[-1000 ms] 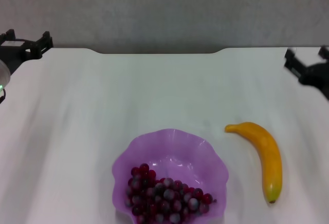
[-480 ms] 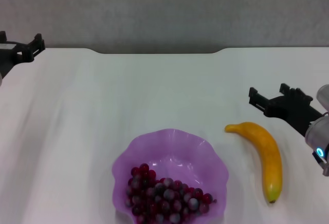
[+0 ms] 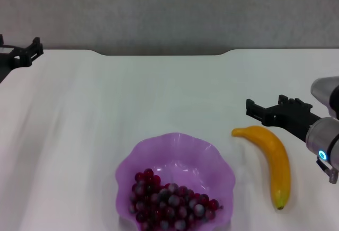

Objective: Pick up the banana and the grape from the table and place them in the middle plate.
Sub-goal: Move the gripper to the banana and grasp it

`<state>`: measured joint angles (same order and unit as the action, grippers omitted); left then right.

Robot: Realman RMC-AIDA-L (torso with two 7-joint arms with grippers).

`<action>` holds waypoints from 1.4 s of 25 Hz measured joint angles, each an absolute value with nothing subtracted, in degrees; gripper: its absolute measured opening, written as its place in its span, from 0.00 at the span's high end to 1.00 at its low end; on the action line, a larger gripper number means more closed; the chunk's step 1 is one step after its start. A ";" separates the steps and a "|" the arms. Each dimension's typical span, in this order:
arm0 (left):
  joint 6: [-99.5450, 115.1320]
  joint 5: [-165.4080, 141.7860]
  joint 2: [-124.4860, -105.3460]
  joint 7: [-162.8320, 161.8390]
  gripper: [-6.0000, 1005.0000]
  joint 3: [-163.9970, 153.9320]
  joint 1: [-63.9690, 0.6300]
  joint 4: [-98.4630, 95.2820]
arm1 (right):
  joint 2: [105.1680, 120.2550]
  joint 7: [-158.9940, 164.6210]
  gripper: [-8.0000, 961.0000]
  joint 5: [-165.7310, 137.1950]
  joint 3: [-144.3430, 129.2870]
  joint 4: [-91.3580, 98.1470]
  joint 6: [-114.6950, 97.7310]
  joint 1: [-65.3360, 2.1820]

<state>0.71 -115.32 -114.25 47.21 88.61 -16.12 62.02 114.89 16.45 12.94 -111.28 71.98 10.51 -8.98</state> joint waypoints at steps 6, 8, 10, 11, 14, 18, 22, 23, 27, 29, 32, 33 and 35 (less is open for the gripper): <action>0.74 -115.31 -114.24 47.63 0.13 88.59 -15.81 62.02 | 114.84 13.99 0.10 12.78 -110.68 81.85 23.60 -7.40; 0.70 -115.31 -114.23 47.70 0.13 88.59 -15.81 62.01 | 114.87 13.95 0.10 12.76 -110.23 83.23 26.61 -7.38; 0.70 -115.31 -114.23 47.95 0.13 88.59 -15.81 62.01 | 114.89 14.25 0.10 12.75 -109.40 84.00 29.55 -7.44; 0.70 -115.31 -114.24 48.16 0.13 88.68 -15.82 62.02 | 114.94 14.36 0.10 12.78 -109.01 84.17 30.69 -7.49; 0.70 -115.31 -114.50 49.04 0.13 89.32 -15.82 62.01 | 115.02 15.09 0.10 12.81 -107.66 84.16 33.65 -7.54; 0.62 -115.30 -114.80 49.90 0.13 89.88 -15.59 61.99 | 114.88 16.12 0.10 12.73 -106.19 82.24 34.87 -7.85; 0.61 -115.27 -114.83 49.92 0.13 89.91 -15.48 61.96 | 114.92 16.13 0.10 13.06 -104.94 79.21 35.05 -8.86; 0.61 -115.27 -114.83 49.92 0.13 89.91 -15.48 61.96 | 114.95 16.17 0.10 13.17 -104.85 78.23 35.16 -9.34; 0.61 -115.26 -114.85 49.92 0.13 89.93 -15.45 62.06 | 114.92 17.22 0.10 13.28 -104.84 72.83 35.00 -12.70; 0.61 -115.24 -114.88 49.92 0.13 89.98 -15.42 62.38 | 114.96 17.35 0.10 13.34 -104.91 70.37 34.54 -14.46; 0.61 -115.25 -115.01 49.95 0.13 89.96 -15.50 62.49 | 115.02 17.41 0.10 13.47 -105.09 66.61 33.90 -17.36; 0.61 -115.26 -115.07 50.00 0.13 89.95 -15.54 62.50 | 115.04 17.48 0.10 13.49 -105.15 65.52 33.71 -18.21; 0.61 -115.27 -115.28 50.15 0.13 89.93 -15.62 62.53 | 115.06 17.85 0.10 13.59 -105.26 63.40 33.30 -19.92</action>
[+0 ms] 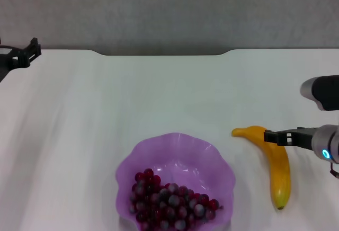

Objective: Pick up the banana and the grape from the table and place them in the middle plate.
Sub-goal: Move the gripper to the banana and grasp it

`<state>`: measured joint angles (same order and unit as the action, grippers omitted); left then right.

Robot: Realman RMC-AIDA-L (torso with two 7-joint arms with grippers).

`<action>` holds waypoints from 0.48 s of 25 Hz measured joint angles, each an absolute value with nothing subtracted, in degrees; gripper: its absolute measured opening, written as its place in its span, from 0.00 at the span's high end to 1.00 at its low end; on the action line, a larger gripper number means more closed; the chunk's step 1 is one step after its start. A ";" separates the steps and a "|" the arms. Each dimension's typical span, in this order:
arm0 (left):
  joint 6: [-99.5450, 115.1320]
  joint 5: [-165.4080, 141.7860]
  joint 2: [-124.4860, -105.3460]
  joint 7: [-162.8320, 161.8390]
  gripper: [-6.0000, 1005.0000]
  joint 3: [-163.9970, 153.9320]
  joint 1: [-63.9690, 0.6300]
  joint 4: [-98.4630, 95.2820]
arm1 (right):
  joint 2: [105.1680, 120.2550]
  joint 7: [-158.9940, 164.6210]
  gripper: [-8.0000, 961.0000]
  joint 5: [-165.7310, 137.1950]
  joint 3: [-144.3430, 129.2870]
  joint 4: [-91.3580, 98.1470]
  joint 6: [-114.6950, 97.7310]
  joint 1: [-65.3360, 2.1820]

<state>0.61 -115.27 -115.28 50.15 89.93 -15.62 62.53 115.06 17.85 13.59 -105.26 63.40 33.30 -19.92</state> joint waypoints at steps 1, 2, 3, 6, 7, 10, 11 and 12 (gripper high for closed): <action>0.61 -115.28 -115.37 50.26 0.13 89.92 -15.65 62.60 | 115.06 18.04 0.10 13.89 -105.30 62.09 32.99 -20.76; 0.62 -115.29 -115.46 50.45 0.13 89.92 -15.68 62.75 | 115.01 18.17 0.10 14.36 -105.34 60.88 32.60 -21.57; 0.61 -115.29 -115.52 50.66 0.13 89.90 -15.69 62.93 | 114.99 18.15 0.10 15.06 -105.41 59.55 32.12 -22.33; 0.62 -115.31 -115.70 51.37 0.13 89.91 -15.61 63.34 | 114.92 17.78 0.10 17.47 -105.95 55.30 30.54 -24.67; 0.62 -115.31 -115.74 51.47 0.13 89.89 -15.60 63.36 | 114.92 17.74 0.10 17.94 -106.18 54.14 30.22 -25.25; 0.62 -115.31 -115.75 51.50 0.13 89.79 -15.58 63.53 | 114.98 17.70 0.10 18.84 -106.93 51.67 29.60 -26.63; 0.60 -115.31 -115.76 51.50 0.13 89.78 -15.51 63.74 | 115.00 17.70 0.10 19.04 -107.13 51.23 29.47 -26.98; 0.53 -115.32 -115.75 51.50 0.13 89.80 -15.42 64.03 | 115.02 17.70 0.10 19.30 -107.34 50.86 29.29 -27.28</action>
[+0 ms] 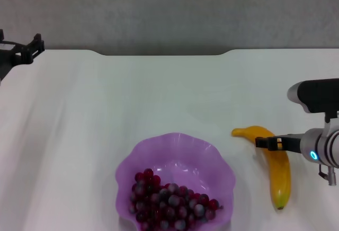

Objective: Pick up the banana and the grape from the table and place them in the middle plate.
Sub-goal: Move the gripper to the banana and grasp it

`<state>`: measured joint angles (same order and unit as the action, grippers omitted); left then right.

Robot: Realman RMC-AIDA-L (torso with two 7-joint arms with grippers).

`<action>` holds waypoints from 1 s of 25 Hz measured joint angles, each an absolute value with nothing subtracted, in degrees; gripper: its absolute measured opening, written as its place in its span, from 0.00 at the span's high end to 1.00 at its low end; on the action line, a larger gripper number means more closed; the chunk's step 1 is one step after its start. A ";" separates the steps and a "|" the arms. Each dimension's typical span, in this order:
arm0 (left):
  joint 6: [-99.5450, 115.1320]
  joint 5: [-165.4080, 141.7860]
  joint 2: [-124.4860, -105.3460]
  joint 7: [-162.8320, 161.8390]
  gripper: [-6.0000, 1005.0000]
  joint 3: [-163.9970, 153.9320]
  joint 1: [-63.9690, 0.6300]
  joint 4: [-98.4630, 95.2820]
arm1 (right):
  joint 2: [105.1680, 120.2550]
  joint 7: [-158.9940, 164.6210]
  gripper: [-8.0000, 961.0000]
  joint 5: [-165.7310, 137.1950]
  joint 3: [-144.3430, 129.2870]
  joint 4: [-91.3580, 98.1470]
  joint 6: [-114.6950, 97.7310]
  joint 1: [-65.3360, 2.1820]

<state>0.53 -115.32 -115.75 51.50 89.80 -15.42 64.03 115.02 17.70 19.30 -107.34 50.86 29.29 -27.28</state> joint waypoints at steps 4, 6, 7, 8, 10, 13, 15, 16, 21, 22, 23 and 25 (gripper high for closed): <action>0.05 -115.31 -115.75 51.50 0.13 89.88 -15.25 64.78 | 115.02 17.68 0.10 20.14 -108.12 49.18 28.93 -28.15; 0.03 -115.32 -115.75 51.51 0.13 89.88 -15.24 64.85 | 115.02 17.67 0.10 20.53 -108.76 47.43 28.61 -28.93; 0.03 -115.32 -115.75 51.50 0.13 89.86 -15.24 64.89 | 115.02 17.66 0.10 21.19 -109.23 46.26 28.31 -29.46; 0.02 -115.32 -115.75 51.50 0.13 89.83 -15.23 64.96 | 115.03 17.66 0.10 21.91 -109.79 45.15 27.95 -30.00; 0.01 -115.31 -115.75 51.50 0.13 89.74 -15.20 65.21 | 115.01 17.65 0.10 23.26 -110.86 43.74 27.13 -30.92; 0.00 -115.31 -115.75 51.59 0.13 89.66 -15.12 65.40 | 115.00 17.64 0.10 23.97 -111.55 43.04 26.71 -31.50; 0.00 -115.31 -115.75 51.73 0.13 89.65 -15.06 65.40 | 115.03 17.64 0.10 24.18 -111.72 43.26 26.57 -31.48; 0.00 -115.31 -115.75 51.86 0.13 89.64 -15.04 65.40 | 115.04 17.64 0.10 24.31 -111.81 43.43 26.35 -31.37; 0.00 -115.31 -115.82 52.27 0.13 89.58 -14.60 65.46 | 115.05 17.65 0.16 24.41 -112.16 44.42 25.57 -30.42; 0.00 -115.31 -115.82 52.28 0.13 89.58 -14.60 65.46 | 115.05 17.65 0.18 24.28 -112.23 44.55 25.70 -30.37; 0.00 -115.31 -115.83 52.29 0.13 89.59 -14.59 65.47 | 115.03 17.65 0.20 24.15 -112.38 44.56 25.81 -30.37; 0.00 -115.31 -115.83 52.29 0.13 89.61 -14.57 65.48 | 114.96 17.64 0.27 24.01 -112.79 44.56 25.90 -30.37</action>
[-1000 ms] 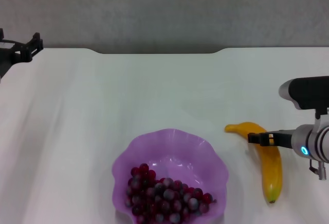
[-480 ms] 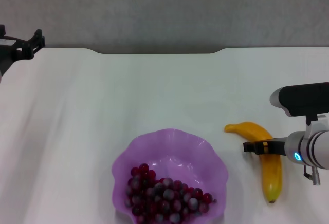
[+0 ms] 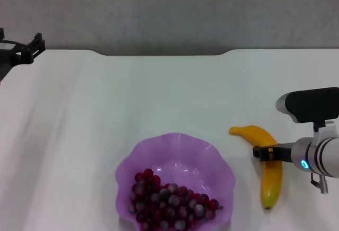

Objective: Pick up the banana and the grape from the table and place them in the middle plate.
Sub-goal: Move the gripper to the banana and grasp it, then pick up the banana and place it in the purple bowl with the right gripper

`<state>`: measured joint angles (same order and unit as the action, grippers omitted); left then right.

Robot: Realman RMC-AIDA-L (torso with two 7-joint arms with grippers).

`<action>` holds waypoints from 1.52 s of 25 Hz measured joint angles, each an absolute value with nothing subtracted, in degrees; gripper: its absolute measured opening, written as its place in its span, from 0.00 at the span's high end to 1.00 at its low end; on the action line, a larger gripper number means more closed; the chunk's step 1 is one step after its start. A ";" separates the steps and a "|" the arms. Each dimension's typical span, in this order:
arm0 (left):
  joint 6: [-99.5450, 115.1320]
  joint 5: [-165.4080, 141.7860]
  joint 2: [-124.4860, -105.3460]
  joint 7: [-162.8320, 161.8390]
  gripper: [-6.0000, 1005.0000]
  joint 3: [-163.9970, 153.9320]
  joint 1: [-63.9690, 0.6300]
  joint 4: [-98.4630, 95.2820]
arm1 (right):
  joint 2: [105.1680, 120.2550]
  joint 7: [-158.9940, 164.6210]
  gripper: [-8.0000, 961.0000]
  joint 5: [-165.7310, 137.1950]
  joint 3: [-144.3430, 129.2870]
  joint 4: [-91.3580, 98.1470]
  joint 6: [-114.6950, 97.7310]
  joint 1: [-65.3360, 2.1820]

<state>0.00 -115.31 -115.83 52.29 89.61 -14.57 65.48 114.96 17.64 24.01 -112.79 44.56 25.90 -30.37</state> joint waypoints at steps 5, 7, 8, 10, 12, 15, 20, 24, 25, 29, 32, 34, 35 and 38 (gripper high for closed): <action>0.00 -115.31 -115.84 52.50 0.13 89.64 -14.34 65.48 | 115.04 17.65 0.45 23.90 -113.06 44.93 25.60 -30.03; 0.00 -115.31 -115.87 52.81 0.13 89.65 -14.17 65.48 | 115.03 17.67 0.45 23.83 -113.08 45.84 25.53 -29.42; 0.00 -115.31 -115.89 52.87 0.13 89.65 -14.01 65.52 | 115.02 17.67 0.45 23.69 -113.09 46.55 25.52 -29.03; 0.00 -115.31 -115.95 52.90 0.13 89.66 -13.32 66.14 | 114.92 17.68 0.45 22.15 -112.57 50.45 25.98 -26.99; 0.00 -115.31 -116.00 52.97 0.13 89.66 -12.85 66.86 | 114.86 17.68 0.46 19.36 -111.12 55.82 27.60 -24.46; 0.00 -115.31 -116.01 53.07 0.13 89.64 -12.36 67.73 | 114.79 17.67 0.45 13.44 -107.87 65.20 31.80 -20.57; 0.00 -115.31 -116.02 53.09 0.13 89.57 -12.30 67.93 | 114.77 17.67 0.45 4.91 -104.51 79.97 39.31 -15.68; 0.00 -115.31 -116.02 53.09 0.13 89.39 -12.31 67.94 | 114.77 17.45 0.45 2.58 -104.45 85.42 42.00 -14.30; 0.00 -115.31 -116.02 53.09 0.13 89.35 -12.31 67.94 | 114.79 17.20 0.45 2.38 -104.70 86.26 42.44 -14.19; -0.02 -115.31 -116.01 53.09 0.13 89.26 -12.43 67.96 | 114.92 16.30 0.45 2.29 -106.69 88.45 43.97 -14.23; -0.16 -115.31 -116.00 53.09 0.13 89.23 -12.50 68.31 | 114.95 16.27 0.45 2.59 -109.41 89.68 44.37 -14.74; -0.56 -115.31 -115.99 53.19 0.13 89.46 -12.37 68.86 | 114.95 16.26 0.45 2.80 -111.12 90.49 44.50 -15.15; -0.69 -115.31 -115.99 53.28 0.13 89.58 -12.33 68.99 | 114.95 16.26 0.45 2.96 -111.84 90.73 44.57 -15.43; -0.92 -115.31 -116.01 53.58 0.13 89.80 -12.27 69.26 | 114.94 16.26 0.45 4.25 -114.42 90.91 44.59 -16.57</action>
<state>-0.93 -115.31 -116.01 53.58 89.80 -12.27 69.26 114.94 16.26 4.25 -114.42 90.91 44.59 -16.57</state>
